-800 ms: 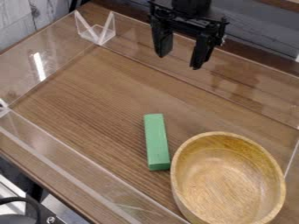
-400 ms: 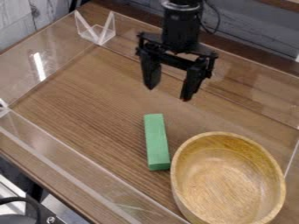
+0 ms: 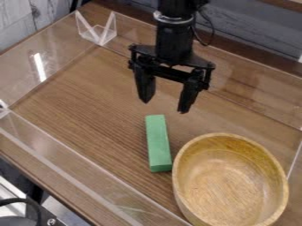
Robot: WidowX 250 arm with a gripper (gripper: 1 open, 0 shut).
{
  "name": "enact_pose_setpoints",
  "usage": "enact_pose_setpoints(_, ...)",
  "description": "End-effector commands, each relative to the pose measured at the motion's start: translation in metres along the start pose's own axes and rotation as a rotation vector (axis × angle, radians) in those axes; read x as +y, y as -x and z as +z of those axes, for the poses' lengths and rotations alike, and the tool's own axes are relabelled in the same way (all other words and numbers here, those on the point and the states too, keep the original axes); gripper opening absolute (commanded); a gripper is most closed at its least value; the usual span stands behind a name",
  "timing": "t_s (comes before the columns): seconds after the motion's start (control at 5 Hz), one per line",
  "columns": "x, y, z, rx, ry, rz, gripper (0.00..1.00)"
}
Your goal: Put the green block in the brown bowl
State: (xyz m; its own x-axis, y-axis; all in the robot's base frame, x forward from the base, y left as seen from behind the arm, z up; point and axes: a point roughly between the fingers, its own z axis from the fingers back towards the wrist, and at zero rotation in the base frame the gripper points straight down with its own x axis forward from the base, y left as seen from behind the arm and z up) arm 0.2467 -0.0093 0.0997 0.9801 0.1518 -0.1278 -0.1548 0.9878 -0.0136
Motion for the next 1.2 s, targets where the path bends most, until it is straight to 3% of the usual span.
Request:
enact_pose_setpoints(0.0,-0.003,0.001,0.007,-0.047,0.010,0.008,1.00)
enact_pose_setpoints(1.0,-0.003,0.014,-0.023,-0.049,0.051,0.045,1.00)
